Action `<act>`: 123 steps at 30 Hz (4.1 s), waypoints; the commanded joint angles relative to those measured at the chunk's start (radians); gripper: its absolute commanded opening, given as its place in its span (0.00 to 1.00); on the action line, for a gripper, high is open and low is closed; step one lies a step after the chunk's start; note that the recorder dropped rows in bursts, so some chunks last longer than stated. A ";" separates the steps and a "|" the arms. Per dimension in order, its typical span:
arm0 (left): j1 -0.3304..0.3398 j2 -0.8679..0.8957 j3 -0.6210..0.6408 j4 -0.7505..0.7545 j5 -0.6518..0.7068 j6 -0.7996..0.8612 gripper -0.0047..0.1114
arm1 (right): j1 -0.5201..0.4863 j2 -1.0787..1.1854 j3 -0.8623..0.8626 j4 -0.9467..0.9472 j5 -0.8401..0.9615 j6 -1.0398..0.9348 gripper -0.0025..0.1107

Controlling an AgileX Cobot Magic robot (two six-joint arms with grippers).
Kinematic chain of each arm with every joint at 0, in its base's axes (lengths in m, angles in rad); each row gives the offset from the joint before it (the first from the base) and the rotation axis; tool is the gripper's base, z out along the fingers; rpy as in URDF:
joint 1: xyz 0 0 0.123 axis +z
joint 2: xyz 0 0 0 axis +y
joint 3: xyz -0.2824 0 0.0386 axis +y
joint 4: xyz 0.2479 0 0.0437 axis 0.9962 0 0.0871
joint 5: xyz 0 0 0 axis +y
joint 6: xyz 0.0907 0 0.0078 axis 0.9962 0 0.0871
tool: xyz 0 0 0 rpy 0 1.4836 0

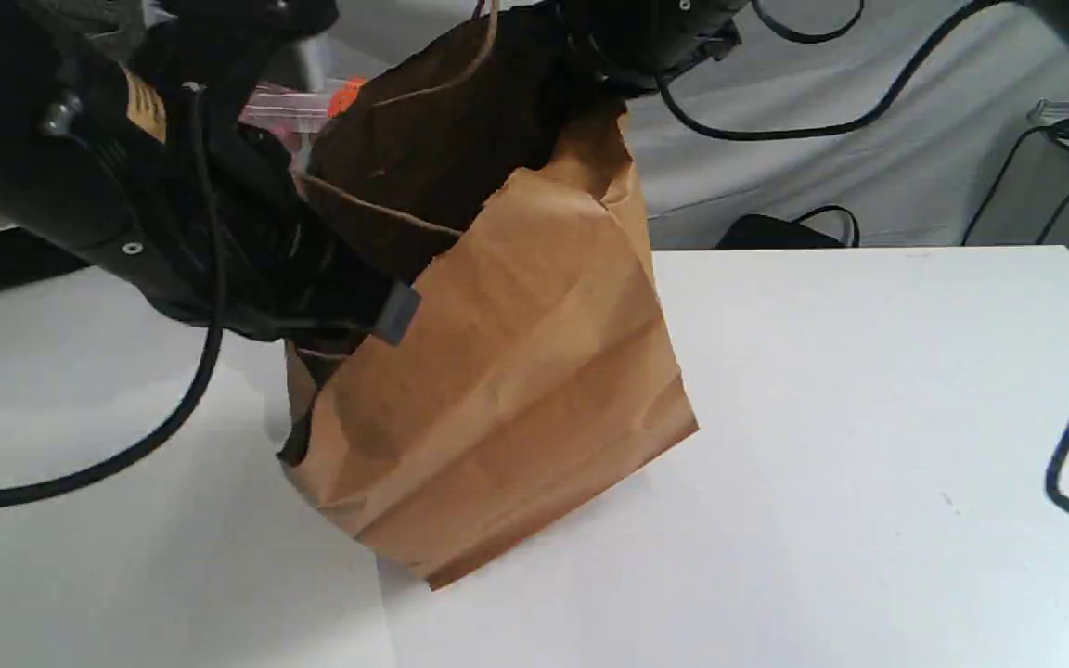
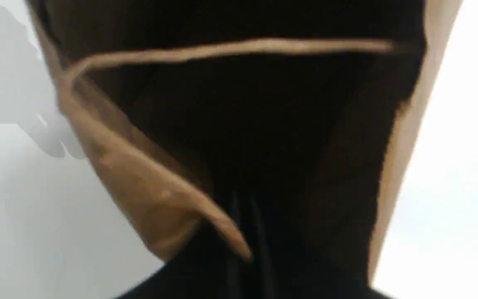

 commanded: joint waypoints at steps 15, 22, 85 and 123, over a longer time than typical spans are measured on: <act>0.002 -0.158 -0.027 -0.194 -0.453 0.237 0.04 | -0.003 0.077 -0.028 -0.153 -0.054 -0.111 0.02; 0.127 -0.149 -0.085 -0.194 -0.449 0.166 0.04 | -0.005 0.077 -0.025 -0.201 0.017 -0.132 0.02; 0.606 -0.091 -0.108 -0.762 -0.094 0.570 0.04 | 0.122 0.186 -0.027 -0.086 -0.033 -0.190 0.02; 0.450 -0.099 0.097 -0.948 -0.214 0.901 0.41 | 0.114 0.036 -0.027 -0.233 -0.058 -0.085 0.56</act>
